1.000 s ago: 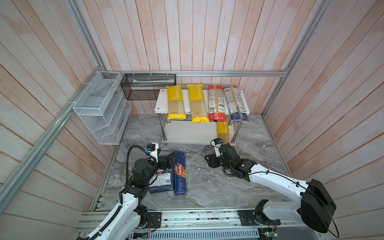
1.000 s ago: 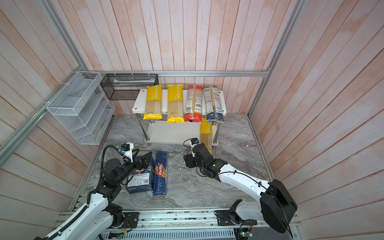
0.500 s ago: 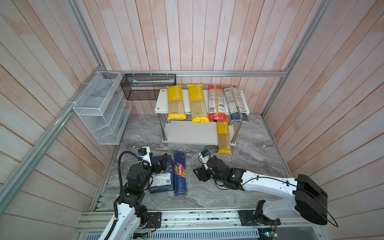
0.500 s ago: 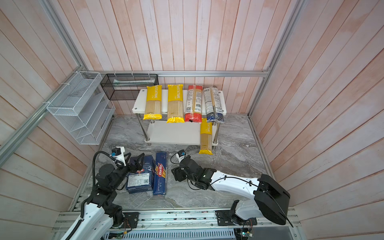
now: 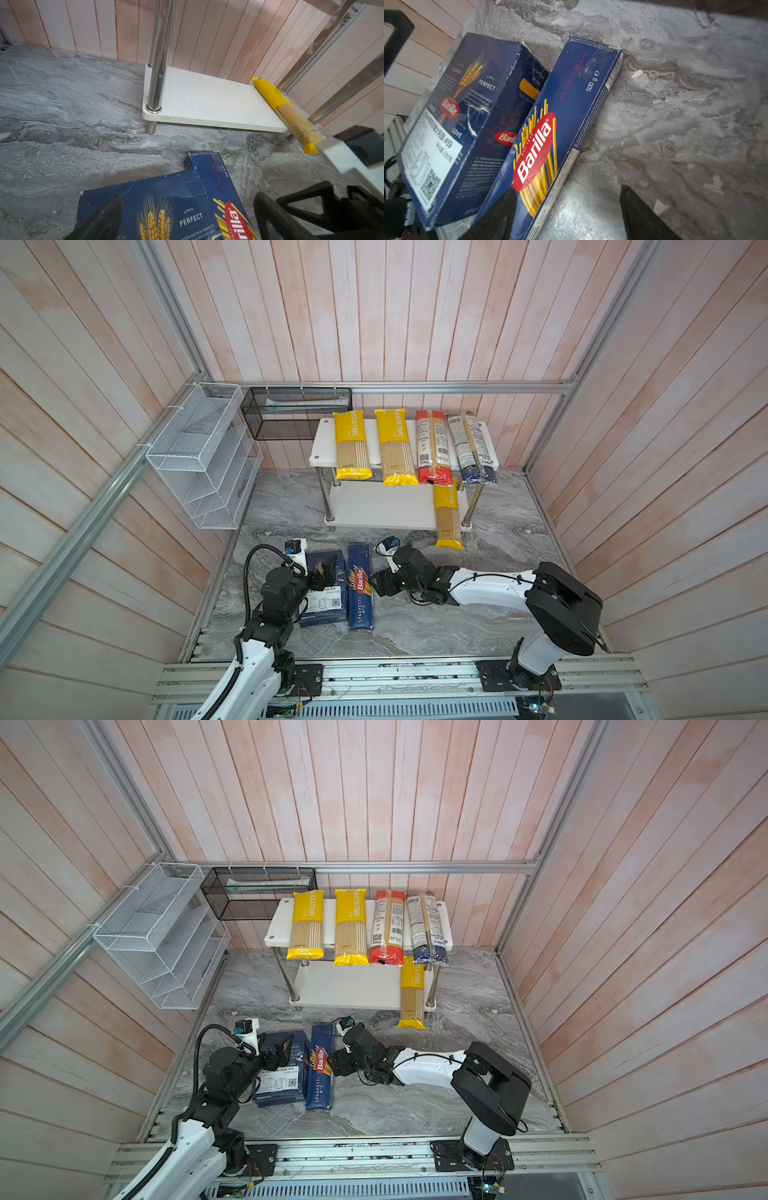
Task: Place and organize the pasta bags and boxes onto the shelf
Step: 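Move the right gripper back toward the blue Barilla spaghetti box on the floor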
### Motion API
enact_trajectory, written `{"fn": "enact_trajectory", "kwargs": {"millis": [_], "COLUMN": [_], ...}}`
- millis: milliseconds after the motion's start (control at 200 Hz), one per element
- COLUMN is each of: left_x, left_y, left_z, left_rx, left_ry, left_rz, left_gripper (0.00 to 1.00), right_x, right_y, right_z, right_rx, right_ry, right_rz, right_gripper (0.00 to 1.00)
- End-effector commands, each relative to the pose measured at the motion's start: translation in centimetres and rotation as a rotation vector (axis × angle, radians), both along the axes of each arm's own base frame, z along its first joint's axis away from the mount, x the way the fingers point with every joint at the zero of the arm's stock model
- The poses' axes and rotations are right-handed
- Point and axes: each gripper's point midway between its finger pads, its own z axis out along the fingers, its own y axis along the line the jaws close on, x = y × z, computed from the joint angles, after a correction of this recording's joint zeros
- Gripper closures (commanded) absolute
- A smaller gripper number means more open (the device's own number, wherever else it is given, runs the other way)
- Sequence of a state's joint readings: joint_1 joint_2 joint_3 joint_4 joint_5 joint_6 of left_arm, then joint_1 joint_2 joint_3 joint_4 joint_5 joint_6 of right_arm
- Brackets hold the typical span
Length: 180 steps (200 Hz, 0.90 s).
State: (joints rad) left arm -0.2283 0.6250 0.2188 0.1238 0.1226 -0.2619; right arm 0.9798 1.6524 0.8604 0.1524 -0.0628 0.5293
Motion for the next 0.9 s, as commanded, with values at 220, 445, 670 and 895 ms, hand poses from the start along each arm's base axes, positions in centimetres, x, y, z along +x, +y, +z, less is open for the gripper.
{"fn": "enact_trajectory", "kwargs": {"millis": [220,445,670,895], "left_x": [0.0,-0.5,-0.3,0.1], "left_y": [0.9,0.4,-0.7,-0.7], "left_z": [2.2,2.7,2.5,2.0], "left_rx": [-0.009,-0.014,-0.005,0.0], "left_ry": [-0.079,-0.108,-0.093,-0.065], "left_rz": [0.05,0.009,-0.054,-0.048], "left_gripper": [0.0,0.0,0.0,0.0], "right_x": [-1.5,-0.7,0.1,0.1], "right_y": [1.7,1.3,2.1,3.3], "right_z": [-1.8,-3.4,-3.3,-3.9], "right_rx": [-0.001,-0.032,-0.044,-0.076], "right_ry": [0.134,0.11,0.086,0.083], "right_rz": [0.124,0.075,0.038,0.02], "right_gripper": [0.21,0.21,0.2,0.2]}}
